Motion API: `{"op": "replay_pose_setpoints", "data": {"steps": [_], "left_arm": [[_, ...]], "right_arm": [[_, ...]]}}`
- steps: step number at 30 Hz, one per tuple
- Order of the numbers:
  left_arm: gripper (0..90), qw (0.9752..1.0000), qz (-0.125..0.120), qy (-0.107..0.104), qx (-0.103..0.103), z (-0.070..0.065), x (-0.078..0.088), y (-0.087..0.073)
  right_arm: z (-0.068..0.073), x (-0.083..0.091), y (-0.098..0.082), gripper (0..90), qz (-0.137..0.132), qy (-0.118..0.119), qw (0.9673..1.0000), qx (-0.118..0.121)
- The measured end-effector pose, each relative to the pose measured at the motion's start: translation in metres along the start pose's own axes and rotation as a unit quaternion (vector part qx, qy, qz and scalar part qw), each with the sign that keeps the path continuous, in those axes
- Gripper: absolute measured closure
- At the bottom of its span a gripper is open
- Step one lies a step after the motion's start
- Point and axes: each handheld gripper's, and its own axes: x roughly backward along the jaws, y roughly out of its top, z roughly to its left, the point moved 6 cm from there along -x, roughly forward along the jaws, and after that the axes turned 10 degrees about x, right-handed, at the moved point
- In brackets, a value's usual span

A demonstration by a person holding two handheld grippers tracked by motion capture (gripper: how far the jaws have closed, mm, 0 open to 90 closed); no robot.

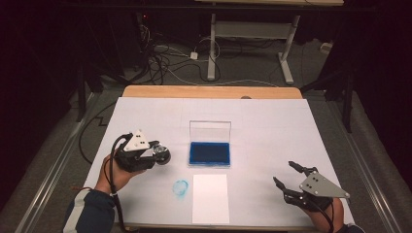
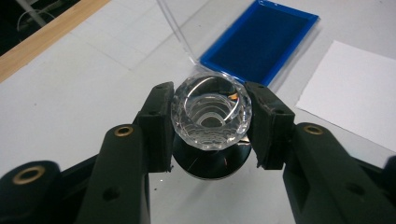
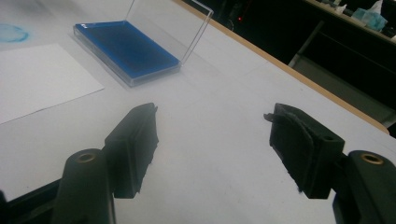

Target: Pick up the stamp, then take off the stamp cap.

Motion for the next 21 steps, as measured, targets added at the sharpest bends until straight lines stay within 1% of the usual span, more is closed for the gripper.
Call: {"op": "replay_pose_setpoints", "data": {"steps": [3,4,6,10,13,15,16,18,19,21], "left_arm": [[54.2,0.9999,-0.003,-0.008,-0.010,-0.008,0.001,0.002],[54.2,0.9999,-0.005,-0.012,-0.011,-0.011,0.001,0.003],[54.2,0.9997,-0.010,-0.015,-0.016,-0.016,0.003,0.004],[54.1,0.9991,-0.016,-0.030,-0.027,-0.026,0.005,0.007],[54.1,0.9988,-0.024,-0.032,-0.029,-0.031,0.005,0.009],[54.1,0.9988,-0.031,-0.024,-0.028,-0.033,0.005,0.010],[54.1,0.9988,-0.030,-0.028,-0.027,-0.034,0.006,0.010],[54.2,0.9986,-0.035,-0.026,-0.031,-0.036,0.007,0.012],[54.1,0.9985,-0.036,-0.028,-0.031,-0.037,0.007,0.013],[54.1,0.9980,-0.043,-0.037,-0.027,-0.040,0.008,0.016]], "right_arm": [[0.001,0.000,0.001,32.5,0.000,0.003,1.0000,0.001],[0.002,0.000,0.001,32.5,-0.001,0.002,1.0000,0.005],[0.002,0.000,0.002,32.5,-0.001,0.001,1.0000,0.010],[0.003,0.000,0.001,32.5,0.001,0.004,0.9999,0.011],[0.004,-0.001,0.001,33.2,0.000,0.008,0.9999,0.011],[0.006,-0.001,0.002,33.2,-0.002,0.018,0.9998,0.009],[0.007,-0.002,0.002,33.2,-0.001,0.019,0.9998,0.011],[0.008,-0.003,0.004,33.2,-0.005,0.026,0.9996,0.010],[0.009,-0.003,0.004,33.0,-0.005,0.027,0.9996,0.009],[0.010,-0.005,0.004,32.4,-0.004,0.032,0.9994,0.010]]}}
